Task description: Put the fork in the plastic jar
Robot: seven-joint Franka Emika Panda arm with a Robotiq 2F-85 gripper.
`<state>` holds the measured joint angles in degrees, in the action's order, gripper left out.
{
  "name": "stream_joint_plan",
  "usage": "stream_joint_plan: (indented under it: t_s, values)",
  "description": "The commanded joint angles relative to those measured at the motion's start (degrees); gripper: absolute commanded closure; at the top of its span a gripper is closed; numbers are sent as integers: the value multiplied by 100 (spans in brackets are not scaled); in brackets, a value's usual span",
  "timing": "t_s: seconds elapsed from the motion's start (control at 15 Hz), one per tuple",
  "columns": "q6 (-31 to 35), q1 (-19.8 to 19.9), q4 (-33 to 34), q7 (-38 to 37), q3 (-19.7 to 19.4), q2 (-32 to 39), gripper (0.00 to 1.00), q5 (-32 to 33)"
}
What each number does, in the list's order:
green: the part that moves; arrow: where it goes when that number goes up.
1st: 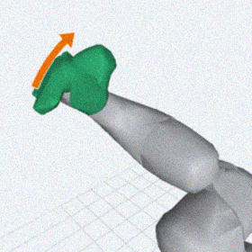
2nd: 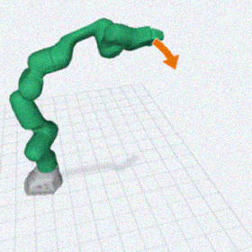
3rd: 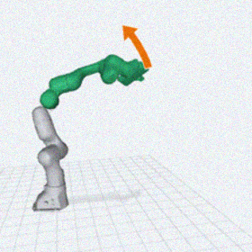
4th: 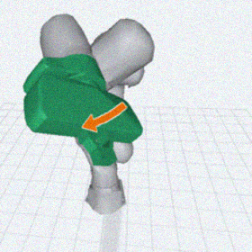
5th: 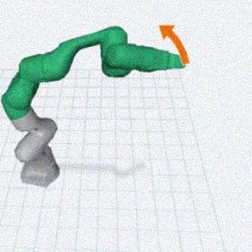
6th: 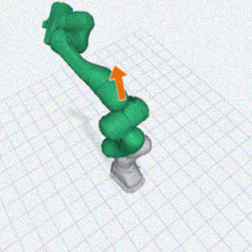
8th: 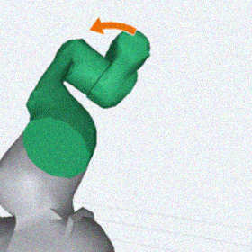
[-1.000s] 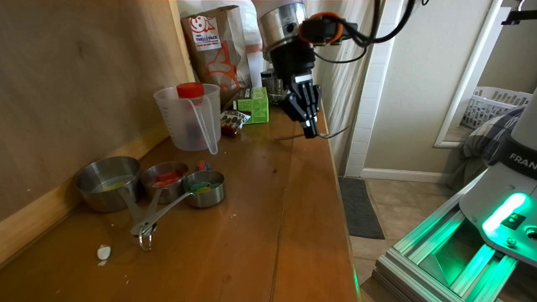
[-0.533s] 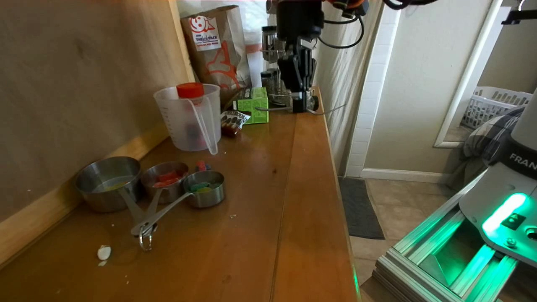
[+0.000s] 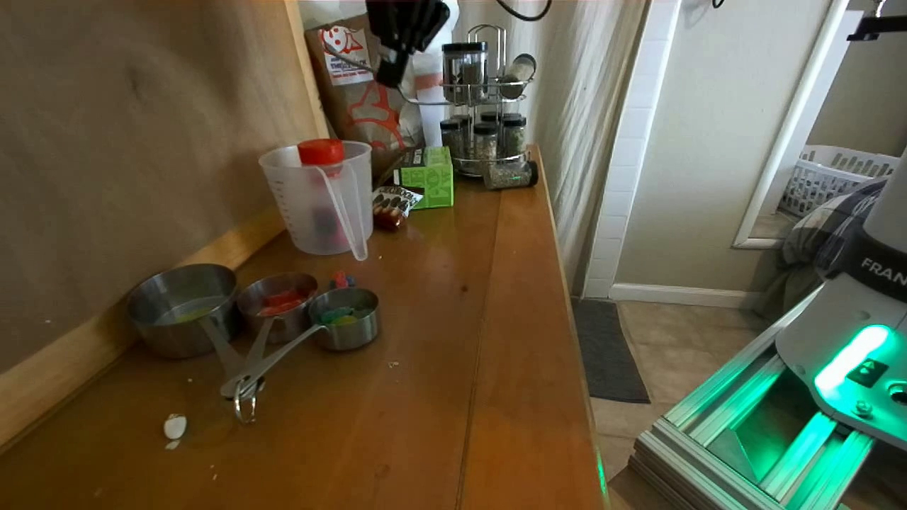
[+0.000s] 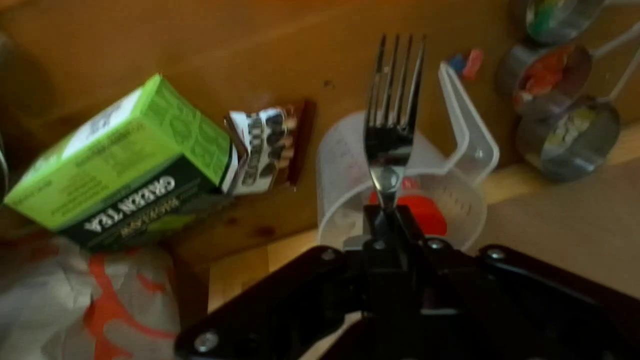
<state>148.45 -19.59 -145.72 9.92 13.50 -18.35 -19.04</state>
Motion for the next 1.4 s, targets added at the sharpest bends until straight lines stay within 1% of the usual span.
stream_joint_plan:
  t_s: [0.0, 0.07, 0.13, 0.27, 0.33, 0.4, 0.47, 0.53, 0.6, 0.73, 0.8, 0.87, 0.93, 1.0, 1.07, 1.13, 1.33]
  values:
    - [1160, -393, 155, 318, -86, 328, 98, -249]
    - [640, -220, 65, -17, -94, 43, 93, 65]
    - [866, -308, 63, 15, -94, 97, 93, 43]
    - [1036, -388, 64, 30, -79, 209, 93, 20]
    - [1075, -389, 65, 40, -78, 247, 98, 18]
    - [1428, -881, 7, 674, -367, 300, 98, -782]
    - [1577, -1262, 2, 1163, -589, 305, 98, -1353]
    - [1615, -1793, 12, 1506, -984, 278, 98, -1747]
    - [1599, -2164, 32, 1963, -1240, 208, 98, -2207]
    - [1467, -3006, 50, 2839, -1880, 61, 98, -3107]
    - [1366, -3357, 62, 3271, -2177, -16, 98, -3533]
    - [1328, -3624, 75, 3694, -2421, -45, 98, -3935]
    - [1438, -3623, 63, 4130, -2453, 61, 98, -4326]
    - [1969, -3579, 5, 4044, -2368, 218, 98, -4247]
    - [2336, -3641, 19, 4191, -2387, 295, 98, -4470]
    - [2860, -3659, 36, 4267, -2338, 412, 98, -4583]
    - [4104, -3914, 156, 4410, -2288, 623, 98, -5022]
